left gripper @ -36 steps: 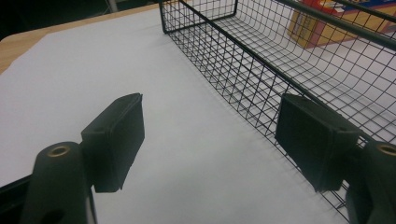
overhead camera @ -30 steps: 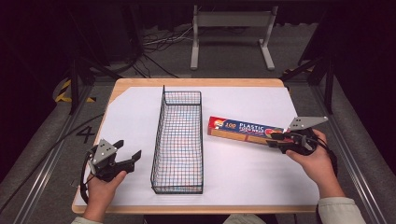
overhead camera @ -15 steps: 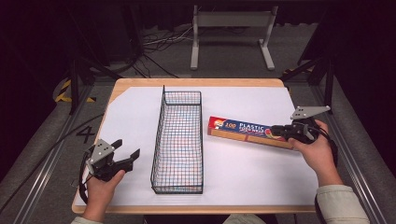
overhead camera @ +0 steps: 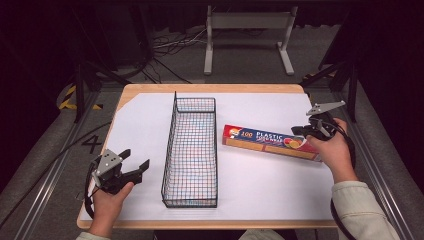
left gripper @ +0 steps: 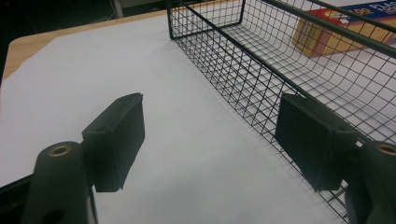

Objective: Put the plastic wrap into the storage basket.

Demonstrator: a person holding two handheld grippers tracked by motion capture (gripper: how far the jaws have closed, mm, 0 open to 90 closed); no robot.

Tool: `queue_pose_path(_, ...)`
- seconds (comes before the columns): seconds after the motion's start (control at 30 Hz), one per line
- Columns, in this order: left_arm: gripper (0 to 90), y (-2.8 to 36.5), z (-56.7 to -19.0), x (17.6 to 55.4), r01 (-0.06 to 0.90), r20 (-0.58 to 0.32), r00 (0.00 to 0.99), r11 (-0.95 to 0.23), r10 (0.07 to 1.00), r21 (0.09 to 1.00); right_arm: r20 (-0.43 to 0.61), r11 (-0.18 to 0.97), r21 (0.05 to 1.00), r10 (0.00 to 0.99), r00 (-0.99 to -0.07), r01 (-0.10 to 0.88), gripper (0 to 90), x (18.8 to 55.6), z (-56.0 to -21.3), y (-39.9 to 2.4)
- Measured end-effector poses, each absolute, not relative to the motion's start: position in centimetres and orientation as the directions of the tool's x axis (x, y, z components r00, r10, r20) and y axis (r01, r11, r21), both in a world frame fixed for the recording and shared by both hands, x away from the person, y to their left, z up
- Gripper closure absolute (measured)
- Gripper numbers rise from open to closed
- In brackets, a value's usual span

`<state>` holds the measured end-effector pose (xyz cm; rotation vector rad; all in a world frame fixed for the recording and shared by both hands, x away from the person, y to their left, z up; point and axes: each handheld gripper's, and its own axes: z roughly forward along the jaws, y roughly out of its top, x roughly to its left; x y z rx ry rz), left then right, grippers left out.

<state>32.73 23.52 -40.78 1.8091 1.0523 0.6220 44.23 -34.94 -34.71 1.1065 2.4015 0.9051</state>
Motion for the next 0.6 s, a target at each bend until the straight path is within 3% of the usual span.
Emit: queue_pose_path(0.6, 24.5, 23.6, -40.9, 32.8, 0.398, -0.027, 0.509, -0.207, 0.86, 0.894, -0.043, 0.47, 0.583, 0.833, -0.552, 0.663, 90.0, 47.2, -37.2, -36.5)
